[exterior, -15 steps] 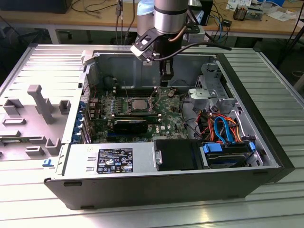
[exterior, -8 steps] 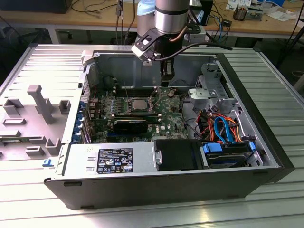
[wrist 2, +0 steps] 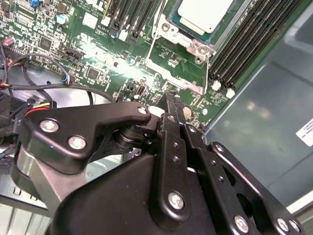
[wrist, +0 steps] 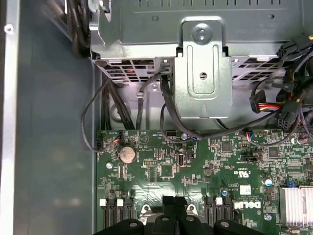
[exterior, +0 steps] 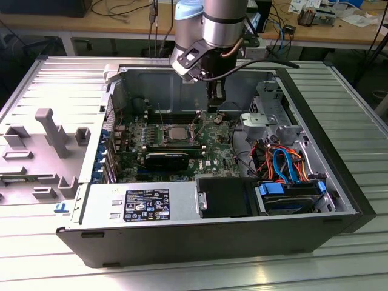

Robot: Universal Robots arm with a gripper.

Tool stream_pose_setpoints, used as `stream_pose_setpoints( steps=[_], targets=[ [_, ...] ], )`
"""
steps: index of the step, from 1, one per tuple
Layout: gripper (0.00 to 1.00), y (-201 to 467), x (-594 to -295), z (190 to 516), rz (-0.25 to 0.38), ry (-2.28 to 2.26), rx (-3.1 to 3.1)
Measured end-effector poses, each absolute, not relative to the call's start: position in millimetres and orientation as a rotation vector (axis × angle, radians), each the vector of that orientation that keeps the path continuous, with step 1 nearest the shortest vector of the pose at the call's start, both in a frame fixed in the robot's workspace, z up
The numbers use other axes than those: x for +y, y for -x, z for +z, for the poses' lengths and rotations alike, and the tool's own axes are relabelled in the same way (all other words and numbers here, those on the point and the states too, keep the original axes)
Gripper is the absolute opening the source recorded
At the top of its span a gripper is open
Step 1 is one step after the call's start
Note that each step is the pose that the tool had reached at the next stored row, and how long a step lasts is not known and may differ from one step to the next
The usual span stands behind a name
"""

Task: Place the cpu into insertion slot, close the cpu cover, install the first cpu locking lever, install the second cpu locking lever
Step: 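Close the cpu cover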

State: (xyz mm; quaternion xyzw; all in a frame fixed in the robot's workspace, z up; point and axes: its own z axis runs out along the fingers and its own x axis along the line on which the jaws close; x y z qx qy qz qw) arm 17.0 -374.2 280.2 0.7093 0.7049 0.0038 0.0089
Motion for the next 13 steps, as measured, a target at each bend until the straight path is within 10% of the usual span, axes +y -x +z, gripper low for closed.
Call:
stream_pose_setpoints(
  steps=[13],
  targets=[
    [0.11, -20.1, -374.2, 275.3, 0.009, -2.166, 2.254]
  ],
)
